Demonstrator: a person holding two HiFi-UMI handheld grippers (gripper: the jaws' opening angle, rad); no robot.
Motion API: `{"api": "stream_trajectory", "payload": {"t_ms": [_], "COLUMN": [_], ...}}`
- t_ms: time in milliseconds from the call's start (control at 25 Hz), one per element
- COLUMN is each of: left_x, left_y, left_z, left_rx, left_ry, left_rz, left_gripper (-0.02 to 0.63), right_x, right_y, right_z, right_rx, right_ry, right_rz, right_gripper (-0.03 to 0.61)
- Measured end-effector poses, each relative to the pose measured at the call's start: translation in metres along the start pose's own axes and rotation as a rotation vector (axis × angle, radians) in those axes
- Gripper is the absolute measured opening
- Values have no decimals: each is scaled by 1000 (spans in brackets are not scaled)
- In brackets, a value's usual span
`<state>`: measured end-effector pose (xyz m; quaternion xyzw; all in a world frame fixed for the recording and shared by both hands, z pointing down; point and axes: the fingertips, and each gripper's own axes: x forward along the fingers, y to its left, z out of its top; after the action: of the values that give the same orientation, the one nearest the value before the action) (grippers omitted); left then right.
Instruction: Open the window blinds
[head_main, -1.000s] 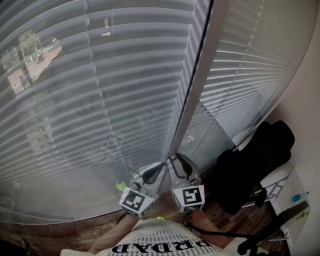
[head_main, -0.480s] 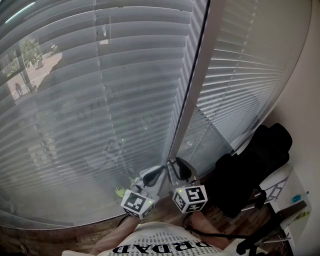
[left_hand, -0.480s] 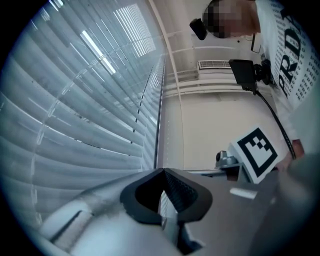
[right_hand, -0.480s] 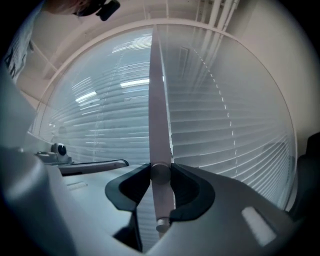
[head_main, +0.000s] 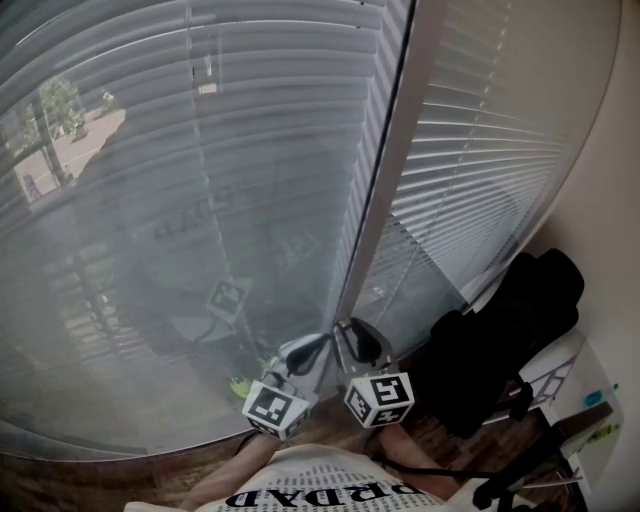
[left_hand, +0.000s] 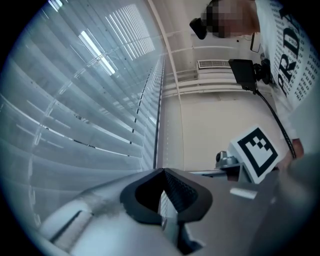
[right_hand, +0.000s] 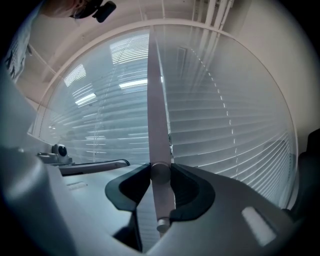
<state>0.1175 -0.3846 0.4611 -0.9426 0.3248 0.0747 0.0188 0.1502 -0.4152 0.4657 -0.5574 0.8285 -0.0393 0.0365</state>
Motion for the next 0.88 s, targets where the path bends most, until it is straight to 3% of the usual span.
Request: {"api": "stream_trajectory", "payload": {"t_ms": [160,520,880], "left_x": [0,0,2], "left_y": [0,-1,-5], "left_z": [3,6,4], "left_rx": [-4,-8,-3], "left_ry": [2,7,-2], "left_rz": [1,-1,-24], "left_gripper": [-8,-8,-8], "right_x": [0,-7,-2], "right_y": [1,17,23], "right_z": [0,5,0], "right_rx": [-59,-601,-911], "right_ry": [1,32,60], "right_rz": [2,13,17], "right_gripper": [135,137,144]}}
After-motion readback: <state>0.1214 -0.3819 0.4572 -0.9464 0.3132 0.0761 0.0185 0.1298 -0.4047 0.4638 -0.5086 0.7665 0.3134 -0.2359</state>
